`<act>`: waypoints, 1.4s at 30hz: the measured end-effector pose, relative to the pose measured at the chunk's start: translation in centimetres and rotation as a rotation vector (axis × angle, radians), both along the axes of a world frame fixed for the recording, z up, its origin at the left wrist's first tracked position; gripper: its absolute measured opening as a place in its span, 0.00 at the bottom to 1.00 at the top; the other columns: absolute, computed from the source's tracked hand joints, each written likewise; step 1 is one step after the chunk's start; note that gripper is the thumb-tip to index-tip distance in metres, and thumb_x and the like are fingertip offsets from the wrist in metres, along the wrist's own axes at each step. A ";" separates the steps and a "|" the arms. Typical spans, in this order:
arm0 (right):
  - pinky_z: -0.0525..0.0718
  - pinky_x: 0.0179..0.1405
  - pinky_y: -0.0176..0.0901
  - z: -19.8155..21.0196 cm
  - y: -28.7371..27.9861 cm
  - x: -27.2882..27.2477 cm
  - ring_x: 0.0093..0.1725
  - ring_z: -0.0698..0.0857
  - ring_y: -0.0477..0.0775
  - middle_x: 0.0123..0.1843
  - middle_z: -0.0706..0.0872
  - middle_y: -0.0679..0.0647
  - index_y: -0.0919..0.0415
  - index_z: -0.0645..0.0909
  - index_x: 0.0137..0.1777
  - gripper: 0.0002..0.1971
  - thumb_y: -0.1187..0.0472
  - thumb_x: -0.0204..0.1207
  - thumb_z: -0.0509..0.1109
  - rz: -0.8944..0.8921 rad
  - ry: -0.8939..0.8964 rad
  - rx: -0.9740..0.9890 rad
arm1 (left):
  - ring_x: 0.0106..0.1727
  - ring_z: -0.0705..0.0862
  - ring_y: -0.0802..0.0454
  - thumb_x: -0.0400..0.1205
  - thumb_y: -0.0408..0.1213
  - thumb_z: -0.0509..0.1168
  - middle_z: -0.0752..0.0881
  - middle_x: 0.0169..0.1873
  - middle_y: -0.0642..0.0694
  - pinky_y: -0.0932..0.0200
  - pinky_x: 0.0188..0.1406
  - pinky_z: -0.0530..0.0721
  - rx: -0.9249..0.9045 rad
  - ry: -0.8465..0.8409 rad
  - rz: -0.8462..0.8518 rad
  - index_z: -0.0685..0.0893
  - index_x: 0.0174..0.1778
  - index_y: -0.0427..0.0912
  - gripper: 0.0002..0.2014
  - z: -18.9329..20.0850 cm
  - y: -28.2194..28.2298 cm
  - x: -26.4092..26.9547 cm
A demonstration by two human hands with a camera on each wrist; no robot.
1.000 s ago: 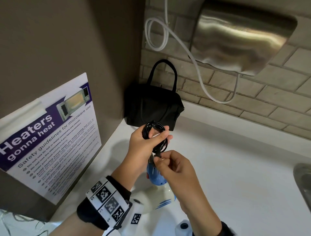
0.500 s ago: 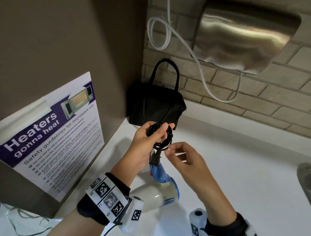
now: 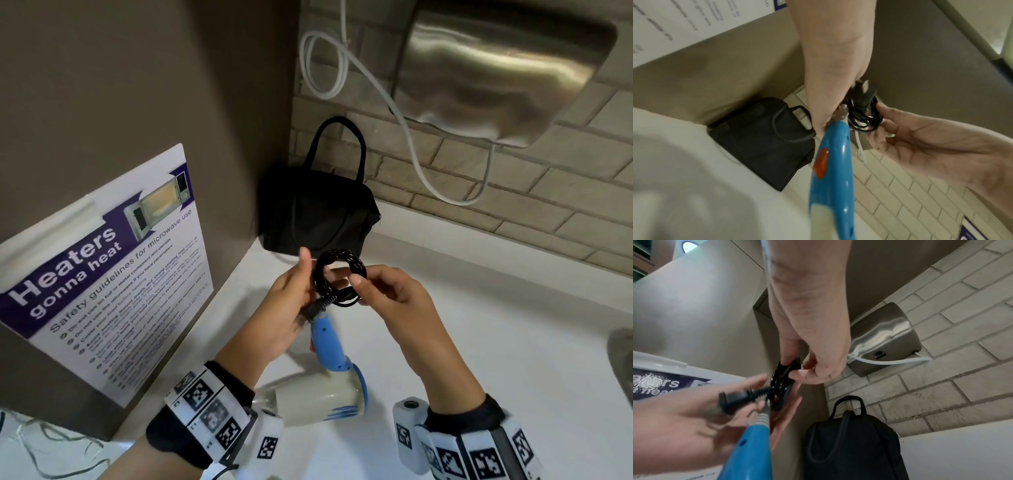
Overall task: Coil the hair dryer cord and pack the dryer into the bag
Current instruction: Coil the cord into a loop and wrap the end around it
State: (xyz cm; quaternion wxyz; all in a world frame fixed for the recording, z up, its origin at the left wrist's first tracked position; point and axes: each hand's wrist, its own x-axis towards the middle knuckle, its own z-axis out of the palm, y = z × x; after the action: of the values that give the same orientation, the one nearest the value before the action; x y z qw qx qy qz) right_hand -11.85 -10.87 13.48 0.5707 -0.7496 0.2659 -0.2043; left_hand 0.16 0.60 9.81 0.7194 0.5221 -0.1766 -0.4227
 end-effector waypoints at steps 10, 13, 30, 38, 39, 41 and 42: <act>0.84 0.53 0.38 -2.7 -2.0 -0.7 0.49 0.89 0.50 0.52 0.89 0.57 0.55 0.87 0.53 0.10 0.54 0.74 0.75 -0.100 0.020 0.159 | 0.60 0.87 0.43 0.87 0.52 0.45 0.89 0.58 0.41 0.47 0.59 0.84 0.177 -0.044 -0.155 0.77 0.68 0.47 0.23 -5.1 1.0 -1.6; 0.83 0.62 0.45 -3.3 -2.8 -1.3 0.49 0.89 0.50 0.45 0.91 0.51 0.56 0.88 0.52 0.09 0.56 0.74 0.74 -0.118 0.019 0.227 | 0.49 0.88 0.49 0.88 0.48 0.50 0.88 0.52 0.45 0.49 0.55 0.87 0.316 -0.116 -0.240 0.74 0.69 0.54 0.16 -6.3 1.3 -2.0; 0.87 0.45 0.32 -11.7 -9.8 -3.0 0.42 0.87 0.53 0.45 0.87 0.65 0.78 0.81 0.53 0.11 0.66 0.81 0.66 -0.316 0.198 0.589 | 0.48 0.85 0.44 0.81 0.26 0.65 0.82 0.55 0.36 0.52 0.53 0.87 0.606 -0.179 -0.430 0.69 0.70 0.31 0.21 -8.4 -6.0 -4.3; 0.87 0.37 0.38 -13.6 -10.5 -3.7 0.32 0.89 0.51 0.40 0.88 0.64 0.72 0.83 0.45 0.09 0.64 0.79 0.68 -0.349 0.338 0.574 | 0.55 0.88 0.35 0.80 0.27 0.68 0.82 0.62 0.30 0.54 0.50 0.88 0.605 -0.043 -0.401 0.66 0.73 0.33 0.27 -8.8 -7.2 -5.6; 0.87 0.36 0.38 -13.6 -10.5 -3.8 0.31 0.89 0.50 0.39 0.88 0.63 0.72 0.83 0.45 0.10 0.63 0.79 0.69 -0.349 0.356 0.555 | 0.56 0.88 0.35 0.79 0.27 0.68 0.82 0.63 0.29 0.58 0.43 0.90 0.607 -0.054 -0.397 0.65 0.73 0.34 0.27 -8.5 -7.1 -5.6; 0.86 0.39 0.41 -13.8 -10.6 -3.8 0.33 0.87 0.52 0.39 0.88 0.63 0.73 0.84 0.46 0.10 0.63 0.79 0.70 -0.349 0.391 0.505 | 0.54 0.88 0.37 0.79 0.27 0.69 0.83 0.61 0.30 0.66 0.31 0.88 0.600 -0.080 -0.386 0.66 0.73 0.34 0.28 -8.2 -6.8 -5.6; 0.85 0.42 0.43 -13.7 -10.6 -3.8 0.34 0.86 0.54 0.39 0.88 0.63 0.73 0.84 0.45 0.09 0.64 0.79 0.70 -0.347 0.407 0.483 | 0.53 0.88 0.37 0.79 0.27 0.69 0.84 0.58 0.30 0.67 0.29 0.88 0.591 -0.083 -0.383 0.65 0.74 0.34 0.29 -8.2 -6.7 -5.6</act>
State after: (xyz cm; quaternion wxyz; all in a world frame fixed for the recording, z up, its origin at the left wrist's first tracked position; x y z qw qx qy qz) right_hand -15.67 -21.50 -0.25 0.6236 -0.5621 0.5380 -0.0758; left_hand -5.42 -6.12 1.64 0.4370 0.6819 -0.1704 -0.5612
